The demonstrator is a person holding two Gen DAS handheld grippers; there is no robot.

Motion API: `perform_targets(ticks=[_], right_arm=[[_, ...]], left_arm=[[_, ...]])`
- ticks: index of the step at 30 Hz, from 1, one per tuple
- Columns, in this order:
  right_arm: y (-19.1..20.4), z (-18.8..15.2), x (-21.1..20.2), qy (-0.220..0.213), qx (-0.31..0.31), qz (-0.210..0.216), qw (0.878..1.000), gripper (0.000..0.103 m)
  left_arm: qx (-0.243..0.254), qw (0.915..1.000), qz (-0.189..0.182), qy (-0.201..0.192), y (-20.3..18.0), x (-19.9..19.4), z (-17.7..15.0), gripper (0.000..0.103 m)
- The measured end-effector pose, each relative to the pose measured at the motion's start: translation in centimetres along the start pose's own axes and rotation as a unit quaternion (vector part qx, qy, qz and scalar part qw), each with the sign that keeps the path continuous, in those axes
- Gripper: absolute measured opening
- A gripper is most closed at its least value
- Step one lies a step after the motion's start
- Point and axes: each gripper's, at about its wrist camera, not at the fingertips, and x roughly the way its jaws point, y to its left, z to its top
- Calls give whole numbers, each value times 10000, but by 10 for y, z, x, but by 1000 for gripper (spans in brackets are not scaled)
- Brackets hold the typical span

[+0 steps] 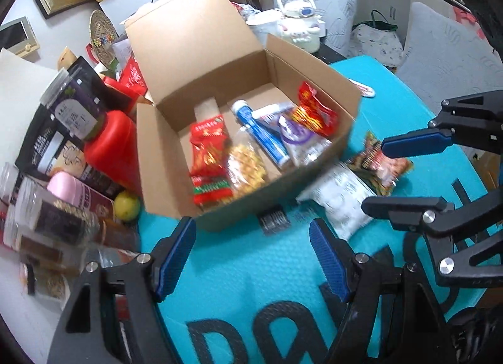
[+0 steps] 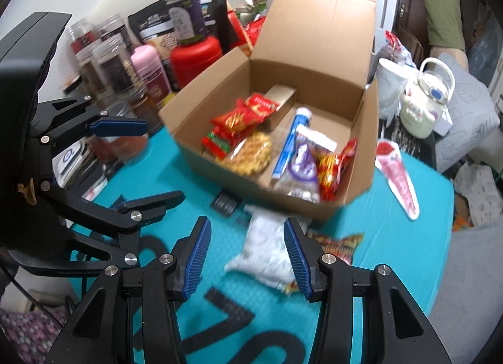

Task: Organize snacks
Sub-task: 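Withdraw both tools from the box toward the white bag and cereal bag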

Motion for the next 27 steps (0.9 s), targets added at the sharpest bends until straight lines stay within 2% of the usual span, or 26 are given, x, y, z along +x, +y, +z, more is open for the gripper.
perform_targets(ticks=[14, 27], right_arm=[[11, -68, 7, 388, 159, 198, 9989, 48], [-20, -101, 20, 630, 436, 330, 9965, 48]], left_arm=[[-103, 9999, -18, -23, -39, 2, -48, 75], [-432, 9989, -156, -41, -63, 18, -55, 75]])
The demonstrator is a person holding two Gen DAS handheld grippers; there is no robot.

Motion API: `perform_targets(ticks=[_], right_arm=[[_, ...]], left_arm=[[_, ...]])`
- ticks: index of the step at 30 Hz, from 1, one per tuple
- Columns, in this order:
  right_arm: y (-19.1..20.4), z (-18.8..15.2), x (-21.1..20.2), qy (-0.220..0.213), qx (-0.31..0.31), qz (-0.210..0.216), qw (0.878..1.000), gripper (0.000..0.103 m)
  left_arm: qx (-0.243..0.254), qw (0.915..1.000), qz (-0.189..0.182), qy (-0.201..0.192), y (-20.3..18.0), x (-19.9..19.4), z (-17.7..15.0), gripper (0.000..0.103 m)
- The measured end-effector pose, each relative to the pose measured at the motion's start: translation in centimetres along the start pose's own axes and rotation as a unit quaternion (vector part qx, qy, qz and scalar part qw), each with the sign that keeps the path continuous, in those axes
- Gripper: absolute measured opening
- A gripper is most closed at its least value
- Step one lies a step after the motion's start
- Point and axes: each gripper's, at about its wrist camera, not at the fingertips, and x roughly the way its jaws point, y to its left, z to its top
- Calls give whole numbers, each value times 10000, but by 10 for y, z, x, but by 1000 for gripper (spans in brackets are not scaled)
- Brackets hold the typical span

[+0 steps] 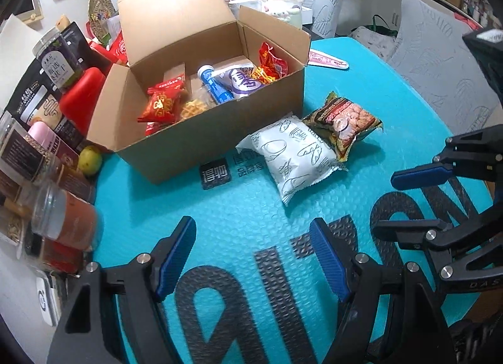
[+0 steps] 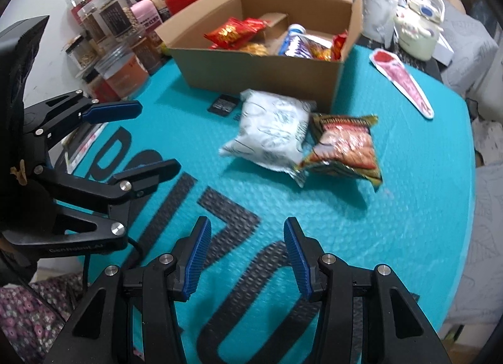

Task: Organize snacks
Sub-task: 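Withdraw both tools from the box toward the white bag and cereal bag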

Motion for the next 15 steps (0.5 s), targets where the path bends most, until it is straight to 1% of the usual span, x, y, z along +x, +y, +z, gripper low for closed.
perform_targets(ticks=[3, 6, 13, 15], right_arm=[[-11, -3, 4, 61, 30, -11, 10000, 48], [-22, -4, 7, 93, 45, -72, 9999, 48], [-50, 1, 10, 128, 144, -264, 9995, 48], [-57, 3, 10, 129, 188, -309, 9993, 48]], left_arm=[[-78, 10000, -45, -28, -5, 5, 4, 75], [-183, 9997, -170, 23, -10, 13, 12, 75], [-464, 9976, -511, 88, -20, 33, 37, 75], [-476, 9973, -542, 119, -24, 40, 46, 75]])
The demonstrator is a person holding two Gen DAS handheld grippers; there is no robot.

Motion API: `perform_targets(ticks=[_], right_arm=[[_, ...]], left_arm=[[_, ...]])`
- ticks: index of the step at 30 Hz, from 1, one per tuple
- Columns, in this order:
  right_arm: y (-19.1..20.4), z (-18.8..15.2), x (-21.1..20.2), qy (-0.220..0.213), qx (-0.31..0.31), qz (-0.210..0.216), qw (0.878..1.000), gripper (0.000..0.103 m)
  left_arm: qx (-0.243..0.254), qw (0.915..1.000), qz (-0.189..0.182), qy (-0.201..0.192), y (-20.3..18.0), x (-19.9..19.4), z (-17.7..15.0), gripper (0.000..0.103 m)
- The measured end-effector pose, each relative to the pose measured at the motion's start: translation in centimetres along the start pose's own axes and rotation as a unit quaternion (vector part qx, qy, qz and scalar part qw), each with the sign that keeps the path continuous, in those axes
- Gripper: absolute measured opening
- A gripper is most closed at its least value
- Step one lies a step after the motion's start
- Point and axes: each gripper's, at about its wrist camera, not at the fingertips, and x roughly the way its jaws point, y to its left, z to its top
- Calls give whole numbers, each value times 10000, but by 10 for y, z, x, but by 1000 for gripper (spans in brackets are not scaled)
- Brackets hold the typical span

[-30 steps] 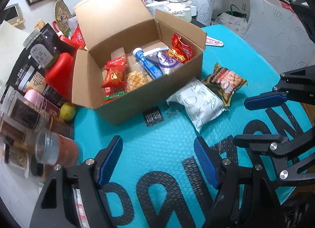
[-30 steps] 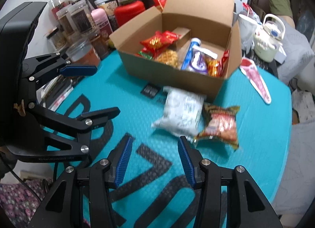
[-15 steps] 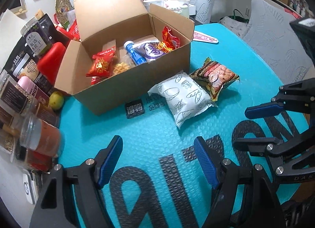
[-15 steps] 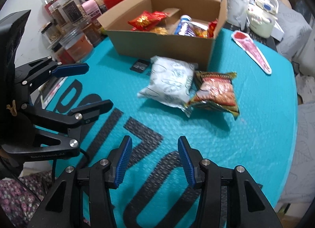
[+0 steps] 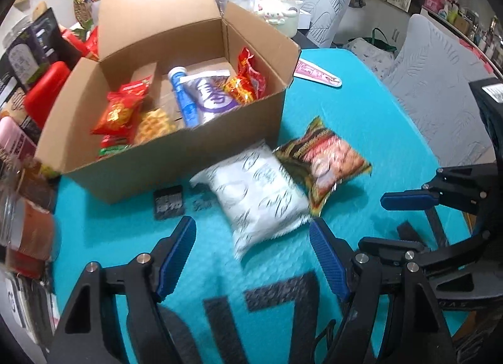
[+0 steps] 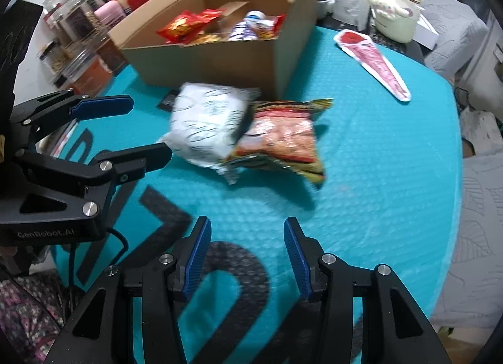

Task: Organize snacks
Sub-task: 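Grasp the white bread bag with the left tool while the right tool grasps the cereal bag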

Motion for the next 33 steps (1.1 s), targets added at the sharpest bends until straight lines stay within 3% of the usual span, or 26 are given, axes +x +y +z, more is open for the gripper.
perform_targets(ticks=[8, 10, 17, 20, 22, 28, 33], right_arm=[[-25, 14, -4, -11, 89, -6, 10000, 50], [-27, 18, -4, -20, 73, -59, 10000, 54], [-32, 28, -4, -40, 46, -57, 10000, 55], [-31, 33, -1, -14, 30, -30, 10000, 57], [-31, 36, 2, 9, 28, 39, 10000, 57], [-28, 50, 14, 107, -36, 223, 9997, 57], [-32, 62, 32, 305, 11, 527, 9981, 60]], left_arm=[[28, 9995, -72, 297, -9, 31, 23, 75], [40, 9993, 38, 371, -10, 40, 25, 75], [-2, 9972, 366, 650, -3, 66, 26, 78], [-146, 9946, 95, 1027, 5, 84, 22, 79], [-360, 9951, -56, 914, 14, 84, 20, 81], [-156, 9969, -44, 770, 17, 85, 16, 81], [-1, 9981, -118, 610, 17, 78, 11, 67]])
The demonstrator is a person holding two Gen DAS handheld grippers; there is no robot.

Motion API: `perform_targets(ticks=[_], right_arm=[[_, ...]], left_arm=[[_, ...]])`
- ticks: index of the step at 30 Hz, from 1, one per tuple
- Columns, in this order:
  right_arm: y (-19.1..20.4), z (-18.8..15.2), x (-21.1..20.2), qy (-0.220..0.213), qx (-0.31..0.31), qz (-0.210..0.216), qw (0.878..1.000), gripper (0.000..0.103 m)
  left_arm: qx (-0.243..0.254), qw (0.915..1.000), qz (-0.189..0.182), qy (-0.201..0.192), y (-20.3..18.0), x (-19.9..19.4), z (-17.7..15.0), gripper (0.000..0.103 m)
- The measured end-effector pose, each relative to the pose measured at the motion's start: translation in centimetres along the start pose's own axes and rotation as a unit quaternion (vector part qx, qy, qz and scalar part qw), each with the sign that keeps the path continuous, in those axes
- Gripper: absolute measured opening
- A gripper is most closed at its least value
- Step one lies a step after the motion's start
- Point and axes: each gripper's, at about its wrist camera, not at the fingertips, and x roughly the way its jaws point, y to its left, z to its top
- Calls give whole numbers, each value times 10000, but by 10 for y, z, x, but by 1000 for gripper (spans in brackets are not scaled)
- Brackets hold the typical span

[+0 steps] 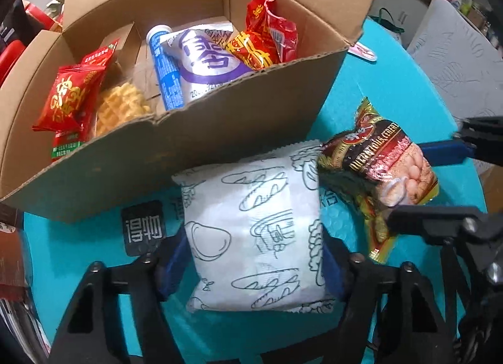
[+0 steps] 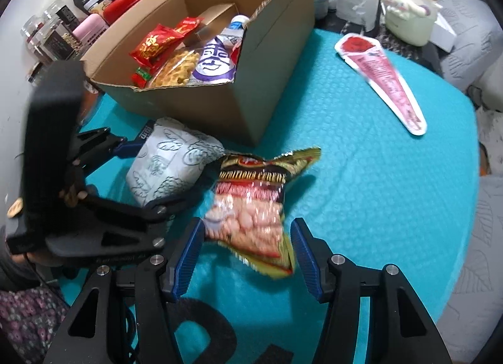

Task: Organize snacks
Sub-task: 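Grasp the white bread bag with the left tool while the right tool grasps the cereal bag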

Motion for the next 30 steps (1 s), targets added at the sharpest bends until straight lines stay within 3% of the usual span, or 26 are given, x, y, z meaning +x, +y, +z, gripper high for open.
perform_targets(ticks=[7, 14, 19, 23, 30], right_arm=[[-1, 14, 19, 184, 23, 305, 9994, 62], [13, 17, 34, 174, -189, 117, 9996, 62], [21, 19, 34, 108, -361, -5, 9993, 49], [34, 16, 33, 11, -634, -183, 9978, 45], [57, 0, 33, 40, -734, -117, 9972, 42]], left_arm=[[114, 9999, 108, -57, 18, -10, -8, 60], [-1, 9998, 178, -22, 39, -18, -24, 60], [-81, 9998, 155, -12, 56, -23, -39, 60], [-143, 9998, 131, -32, 62, -25, -46, 59], [-135, 9999, 4, 17, 73, -35, -73, 59]])
